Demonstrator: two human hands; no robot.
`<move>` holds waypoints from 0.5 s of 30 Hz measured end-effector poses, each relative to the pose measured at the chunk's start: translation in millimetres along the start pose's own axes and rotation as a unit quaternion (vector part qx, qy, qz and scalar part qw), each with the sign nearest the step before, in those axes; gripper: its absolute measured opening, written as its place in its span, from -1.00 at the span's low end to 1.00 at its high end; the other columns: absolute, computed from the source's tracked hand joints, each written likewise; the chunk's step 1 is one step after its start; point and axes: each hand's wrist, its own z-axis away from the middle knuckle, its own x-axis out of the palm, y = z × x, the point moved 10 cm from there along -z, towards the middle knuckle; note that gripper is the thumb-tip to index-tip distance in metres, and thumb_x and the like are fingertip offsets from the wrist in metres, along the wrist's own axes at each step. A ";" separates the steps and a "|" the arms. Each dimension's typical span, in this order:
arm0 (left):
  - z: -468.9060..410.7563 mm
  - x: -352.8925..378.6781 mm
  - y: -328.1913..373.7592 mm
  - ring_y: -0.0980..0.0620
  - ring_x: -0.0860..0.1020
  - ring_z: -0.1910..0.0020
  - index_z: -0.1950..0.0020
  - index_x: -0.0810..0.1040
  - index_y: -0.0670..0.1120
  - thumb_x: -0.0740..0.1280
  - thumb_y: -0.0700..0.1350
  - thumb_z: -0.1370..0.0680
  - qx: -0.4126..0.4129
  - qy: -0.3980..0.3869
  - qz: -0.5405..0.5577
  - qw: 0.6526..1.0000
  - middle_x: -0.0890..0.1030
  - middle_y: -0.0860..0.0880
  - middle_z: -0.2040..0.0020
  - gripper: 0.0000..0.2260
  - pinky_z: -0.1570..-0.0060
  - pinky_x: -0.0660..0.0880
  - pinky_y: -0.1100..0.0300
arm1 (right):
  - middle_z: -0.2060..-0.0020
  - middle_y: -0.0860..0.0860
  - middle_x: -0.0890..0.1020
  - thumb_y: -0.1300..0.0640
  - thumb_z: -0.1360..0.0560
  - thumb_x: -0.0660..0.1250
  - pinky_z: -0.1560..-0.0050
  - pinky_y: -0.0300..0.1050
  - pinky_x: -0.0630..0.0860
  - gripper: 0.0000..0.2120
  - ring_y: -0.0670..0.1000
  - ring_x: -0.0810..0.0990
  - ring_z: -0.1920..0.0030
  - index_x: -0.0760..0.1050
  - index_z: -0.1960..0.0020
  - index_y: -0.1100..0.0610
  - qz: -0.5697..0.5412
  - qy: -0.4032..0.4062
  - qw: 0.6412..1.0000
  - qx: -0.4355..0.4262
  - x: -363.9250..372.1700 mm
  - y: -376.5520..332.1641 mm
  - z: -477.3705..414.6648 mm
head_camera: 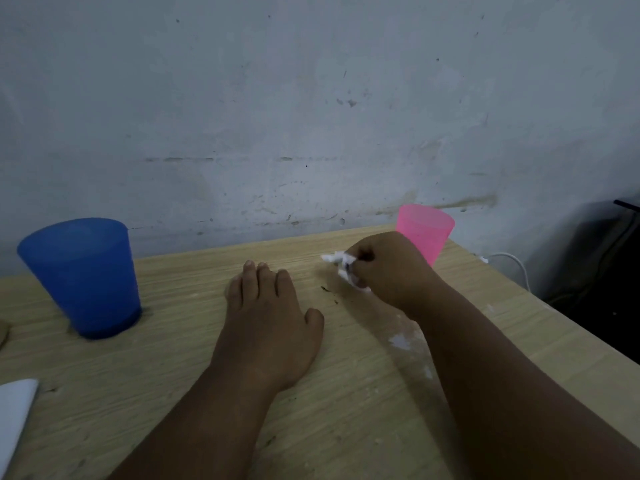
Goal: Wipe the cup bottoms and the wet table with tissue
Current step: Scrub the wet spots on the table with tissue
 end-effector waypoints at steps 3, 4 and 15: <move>0.1 -0.6 0.4 -0.15 -0.26 -0.63 -0.65 -0.09 -0.16 -0.05 0.18 -0.66 -0.001 0.004 0.000 1.000 -0.14 -0.19 -0.66 -0.33 -0.58 -0.24 -0.07 | 0.24 0.28 0.67 0.25 -0.47 0.37 0.25 -0.06 0.48 -0.86 0.05 0.55 0.31 0.66 0.22 0.27 -0.146 0.071 0.982 0.093 -1.3 19.0 -3.2; 0.1 -0.7 0.2 -0.15 -0.26 -0.63 -0.65 -0.09 -0.16 -0.05 0.18 -0.66 -0.002 0.006 -0.001 1.000 -0.13 -0.19 -0.66 -0.33 -0.58 -0.24 -0.07 | 0.24 0.31 0.66 0.28 -0.46 0.36 0.25 -0.03 0.48 -0.87 0.07 0.54 0.31 0.65 0.20 0.29 -0.179 0.073 0.974 0.117 4.3 22.1 -3.2; 0.2 -0.8 -0.5 -0.14 -0.24 -0.63 -0.66 -0.08 -0.15 -0.04 0.17 -0.65 -0.005 0.006 -0.001 1.000 -0.12 -0.19 -0.66 -0.34 -0.59 -0.23 -0.06 | 0.18 0.00 0.69 0.33 -0.39 0.39 0.13 -0.13 0.61 -0.77 -0.01 0.66 0.17 0.66 0.04 0.08 0.119 0.095 0.988 0.037 6.8 16.0 -6.1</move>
